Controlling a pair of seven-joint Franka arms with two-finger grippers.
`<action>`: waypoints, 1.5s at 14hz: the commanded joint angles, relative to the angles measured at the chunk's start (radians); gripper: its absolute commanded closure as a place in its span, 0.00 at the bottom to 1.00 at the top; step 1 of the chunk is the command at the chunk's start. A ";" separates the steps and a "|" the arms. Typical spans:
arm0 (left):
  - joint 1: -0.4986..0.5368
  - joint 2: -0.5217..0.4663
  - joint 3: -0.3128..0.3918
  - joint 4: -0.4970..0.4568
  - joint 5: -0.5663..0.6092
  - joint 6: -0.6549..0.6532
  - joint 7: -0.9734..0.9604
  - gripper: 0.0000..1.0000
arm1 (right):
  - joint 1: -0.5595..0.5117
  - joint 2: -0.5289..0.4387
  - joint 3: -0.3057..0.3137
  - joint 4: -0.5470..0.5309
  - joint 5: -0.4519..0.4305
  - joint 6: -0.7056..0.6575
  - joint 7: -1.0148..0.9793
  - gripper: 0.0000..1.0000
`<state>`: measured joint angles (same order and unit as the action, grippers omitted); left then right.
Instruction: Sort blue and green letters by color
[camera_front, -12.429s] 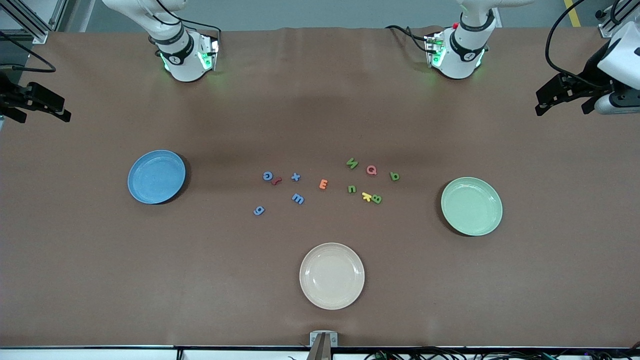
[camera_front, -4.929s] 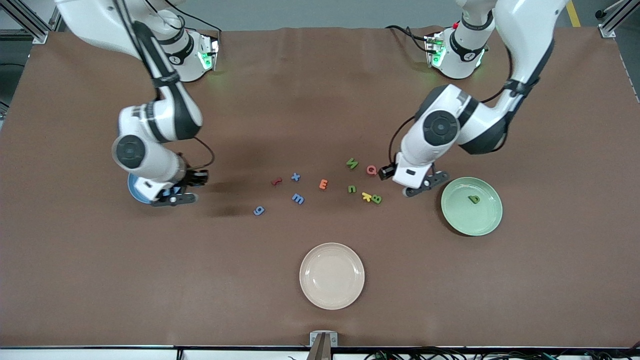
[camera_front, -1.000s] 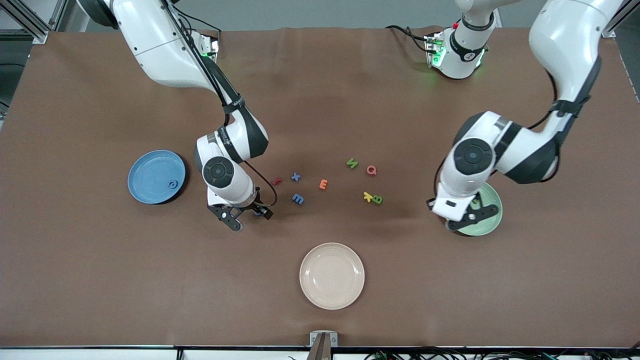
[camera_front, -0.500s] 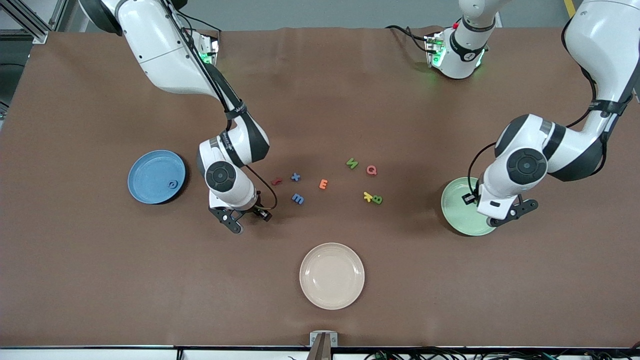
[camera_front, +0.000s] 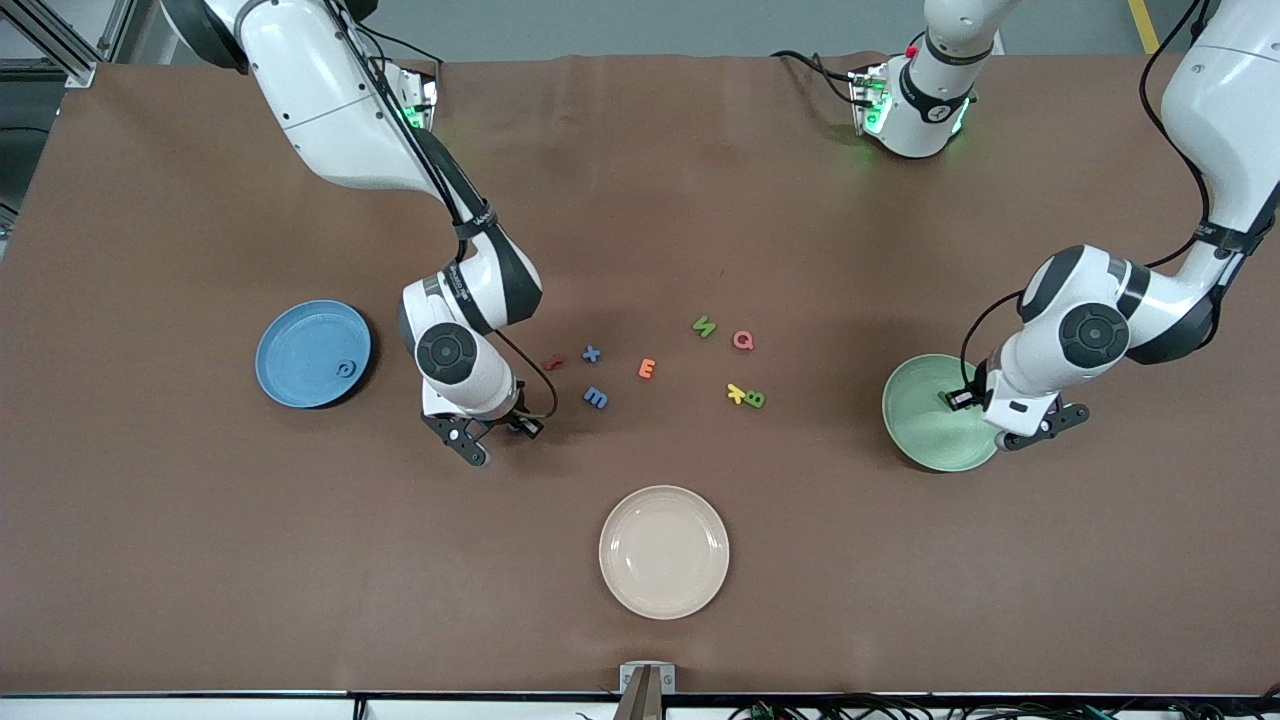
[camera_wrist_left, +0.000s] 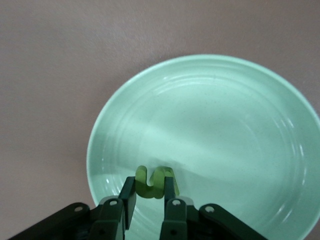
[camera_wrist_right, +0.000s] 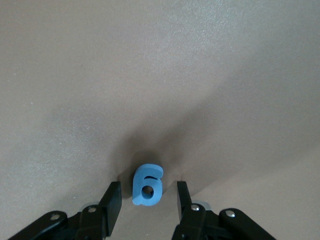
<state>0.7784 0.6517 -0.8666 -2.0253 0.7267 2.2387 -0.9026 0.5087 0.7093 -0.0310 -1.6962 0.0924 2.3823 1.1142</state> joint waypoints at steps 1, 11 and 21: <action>0.005 0.003 -0.017 -0.021 0.023 0.012 -0.002 0.99 | 0.011 0.013 -0.006 0.020 0.000 -0.002 0.019 0.60; 0.007 0.016 0.006 -0.023 0.053 0.032 -0.004 0.71 | -0.018 -0.020 -0.012 0.088 -0.052 -0.213 -0.016 0.95; -0.002 -0.004 -0.024 -0.013 0.048 0.022 -0.036 0.00 | -0.324 -0.471 -0.012 -0.363 -0.062 -0.278 -0.608 0.95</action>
<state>0.7753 0.6694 -0.8648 -2.0360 0.7582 2.2609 -0.9087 0.2343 0.3746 -0.0631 -1.8951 0.0396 2.0595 0.5912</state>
